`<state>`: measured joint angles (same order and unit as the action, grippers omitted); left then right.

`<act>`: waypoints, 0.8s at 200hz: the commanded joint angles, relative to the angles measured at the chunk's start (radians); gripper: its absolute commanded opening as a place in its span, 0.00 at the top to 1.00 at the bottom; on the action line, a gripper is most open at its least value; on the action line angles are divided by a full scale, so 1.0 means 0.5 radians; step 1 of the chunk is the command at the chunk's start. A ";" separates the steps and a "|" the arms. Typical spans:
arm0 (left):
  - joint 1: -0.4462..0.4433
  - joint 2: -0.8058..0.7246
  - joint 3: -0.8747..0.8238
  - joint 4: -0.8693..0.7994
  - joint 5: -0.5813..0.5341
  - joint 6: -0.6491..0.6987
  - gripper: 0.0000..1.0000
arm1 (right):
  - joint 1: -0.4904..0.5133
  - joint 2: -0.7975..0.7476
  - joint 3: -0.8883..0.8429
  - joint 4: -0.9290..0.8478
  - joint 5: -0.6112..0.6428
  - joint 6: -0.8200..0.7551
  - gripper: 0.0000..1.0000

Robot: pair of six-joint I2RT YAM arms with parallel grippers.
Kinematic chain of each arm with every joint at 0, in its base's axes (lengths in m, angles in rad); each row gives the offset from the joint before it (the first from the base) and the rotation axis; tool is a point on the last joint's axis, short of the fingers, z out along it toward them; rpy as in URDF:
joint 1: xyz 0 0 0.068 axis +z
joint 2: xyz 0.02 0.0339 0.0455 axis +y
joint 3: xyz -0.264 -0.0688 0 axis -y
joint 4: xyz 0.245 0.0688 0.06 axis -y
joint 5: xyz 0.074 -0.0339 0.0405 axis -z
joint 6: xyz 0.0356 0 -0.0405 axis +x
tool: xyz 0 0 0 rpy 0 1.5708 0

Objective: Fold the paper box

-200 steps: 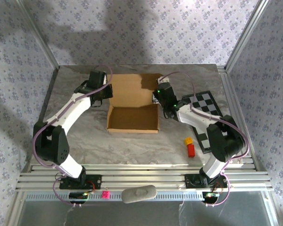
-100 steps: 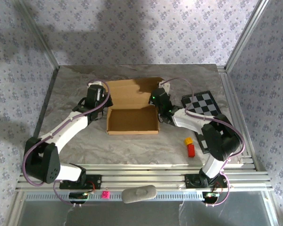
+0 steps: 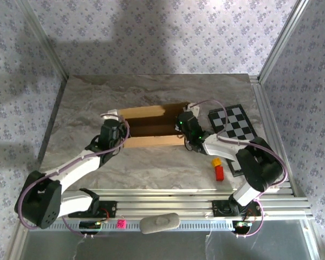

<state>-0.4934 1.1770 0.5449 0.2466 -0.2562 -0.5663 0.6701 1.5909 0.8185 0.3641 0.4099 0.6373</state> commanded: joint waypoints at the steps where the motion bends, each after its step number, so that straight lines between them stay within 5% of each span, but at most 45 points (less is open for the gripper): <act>1: -0.024 -0.105 -0.099 0.110 -0.110 -0.008 1.00 | 0.016 -0.102 -0.055 -0.093 -0.056 0.088 0.84; 27: -0.052 -0.152 -0.166 0.117 -0.169 0.019 1.00 | 0.015 -0.147 -0.041 -0.157 -0.124 0.066 0.80; 50: -0.073 -0.154 -0.176 0.122 -0.216 0.040 1.00 | 0.019 -0.213 -0.024 -0.298 -0.149 0.080 0.60; 68: -0.088 -0.135 -0.156 0.119 -0.230 0.063 1.00 | 0.023 -0.317 -0.031 -0.413 -0.168 0.075 0.53; 160: -0.166 -0.073 -0.182 0.119 -0.304 0.226 1.00 | 0.136 -1.078 0.002 -1.255 -0.234 0.134 0.46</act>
<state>-0.5663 1.1290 0.4671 0.3046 -0.3939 -0.4847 0.7193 1.1446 0.7914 -0.0624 0.2821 0.6727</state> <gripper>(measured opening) 0.044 0.538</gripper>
